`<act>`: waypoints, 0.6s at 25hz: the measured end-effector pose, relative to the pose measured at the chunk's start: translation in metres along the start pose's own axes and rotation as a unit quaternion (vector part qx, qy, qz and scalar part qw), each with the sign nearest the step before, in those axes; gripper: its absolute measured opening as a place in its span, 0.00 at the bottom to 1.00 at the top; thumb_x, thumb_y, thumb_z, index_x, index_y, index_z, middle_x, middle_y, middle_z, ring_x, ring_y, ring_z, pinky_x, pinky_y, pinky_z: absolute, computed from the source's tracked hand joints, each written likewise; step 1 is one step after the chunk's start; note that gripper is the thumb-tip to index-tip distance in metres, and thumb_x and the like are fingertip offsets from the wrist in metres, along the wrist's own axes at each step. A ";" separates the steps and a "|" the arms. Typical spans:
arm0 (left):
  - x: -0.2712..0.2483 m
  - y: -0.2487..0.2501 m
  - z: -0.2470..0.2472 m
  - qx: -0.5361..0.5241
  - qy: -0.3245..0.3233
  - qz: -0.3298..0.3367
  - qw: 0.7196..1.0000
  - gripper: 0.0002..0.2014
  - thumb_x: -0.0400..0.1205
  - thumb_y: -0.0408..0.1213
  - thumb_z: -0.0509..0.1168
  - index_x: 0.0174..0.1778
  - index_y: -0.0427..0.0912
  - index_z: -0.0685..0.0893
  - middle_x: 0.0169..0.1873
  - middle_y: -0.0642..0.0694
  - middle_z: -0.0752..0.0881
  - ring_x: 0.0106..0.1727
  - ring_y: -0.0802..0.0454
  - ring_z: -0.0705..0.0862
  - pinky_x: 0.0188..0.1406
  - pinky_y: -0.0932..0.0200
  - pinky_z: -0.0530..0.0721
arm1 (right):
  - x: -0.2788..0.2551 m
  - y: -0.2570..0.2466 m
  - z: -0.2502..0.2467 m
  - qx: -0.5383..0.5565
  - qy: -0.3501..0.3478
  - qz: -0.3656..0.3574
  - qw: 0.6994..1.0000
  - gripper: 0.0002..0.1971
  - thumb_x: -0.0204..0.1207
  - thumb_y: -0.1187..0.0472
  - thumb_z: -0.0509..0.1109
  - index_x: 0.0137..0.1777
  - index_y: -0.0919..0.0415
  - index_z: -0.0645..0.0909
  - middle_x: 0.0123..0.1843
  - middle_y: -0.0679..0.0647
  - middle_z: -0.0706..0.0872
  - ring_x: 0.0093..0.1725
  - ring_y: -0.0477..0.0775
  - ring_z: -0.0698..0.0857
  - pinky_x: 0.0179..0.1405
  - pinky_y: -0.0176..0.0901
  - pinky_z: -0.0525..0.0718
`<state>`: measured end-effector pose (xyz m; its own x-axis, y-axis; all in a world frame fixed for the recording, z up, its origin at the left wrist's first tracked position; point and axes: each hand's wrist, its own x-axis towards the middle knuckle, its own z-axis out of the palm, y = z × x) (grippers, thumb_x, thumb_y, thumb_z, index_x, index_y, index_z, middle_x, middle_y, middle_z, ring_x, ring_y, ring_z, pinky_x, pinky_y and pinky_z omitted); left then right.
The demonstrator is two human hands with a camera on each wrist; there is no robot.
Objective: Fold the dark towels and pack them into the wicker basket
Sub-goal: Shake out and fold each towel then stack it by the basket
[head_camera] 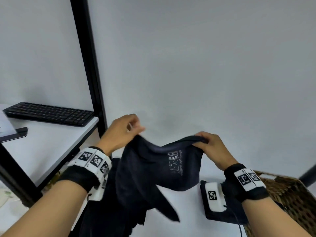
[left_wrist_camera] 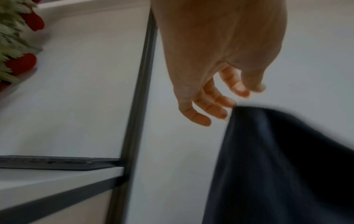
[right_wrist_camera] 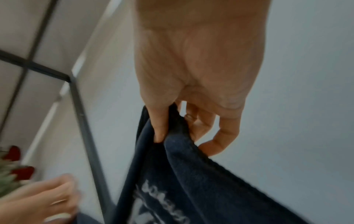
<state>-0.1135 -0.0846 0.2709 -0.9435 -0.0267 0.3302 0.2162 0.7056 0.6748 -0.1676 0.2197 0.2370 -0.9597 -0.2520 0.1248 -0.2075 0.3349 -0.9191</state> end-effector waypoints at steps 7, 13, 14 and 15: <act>0.026 0.069 0.061 -0.072 -0.094 0.036 0.992 0.18 0.74 0.40 0.75 0.60 0.51 0.86 0.51 0.54 0.89 0.53 0.57 0.86 0.49 0.70 0.80 | 0.016 -0.061 0.028 0.007 -0.050 -0.041 0.998 0.01 0.74 0.65 0.72 0.43 0.62 0.83 0.35 0.51 0.86 0.34 0.45 0.84 0.35 0.36 0.82; 0.039 0.036 0.040 -0.125 -0.052 -0.024 0.990 0.03 0.77 0.40 0.73 0.42 0.46 0.92 0.38 0.51 0.92 0.44 0.53 0.89 0.54 0.47 0.87 | -0.009 0.023 -0.015 -0.099 -0.135 0.072 0.983 0.23 0.75 0.56 0.75 0.28 0.57 0.64 0.28 0.54 0.64 0.29 0.50 0.67 0.33 0.41 0.68; 0.042 0.032 0.036 -0.136 -0.039 -0.040 0.989 0.03 0.76 0.39 0.75 0.40 0.45 0.91 0.37 0.49 0.91 0.42 0.52 0.89 0.53 0.46 0.88 | -0.010 0.033 -0.024 -0.125 -0.129 0.076 0.981 0.21 0.75 0.57 0.74 0.28 0.57 0.66 0.29 0.55 0.68 0.30 0.50 0.70 0.36 0.44 0.72; 0.045 0.027 0.033 -0.149 -0.024 -0.058 0.987 0.04 0.73 0.39 0.77 0.38 0.44 0.91 0.35 0.47 0.91 0.40 0.51 0.89 0.51 0.45 0.88 | -0.009 0.042 -0.032 -0.142 -0.107 0.070 0.982 0.18 0.76 0.57 0.73 0.28 0.56 0.70 0.29 0.52 0.74 0.32 0.49 0.74 0.41 0.45 0.76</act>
<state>-0.1581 -0.0431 0.2820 -0.9754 -0.0561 0.2130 0.1641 0.4596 0.8728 -0.1733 0.2650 0.2093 -0.9267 -0.3605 -0.1058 -0.1492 0.6115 -0.7770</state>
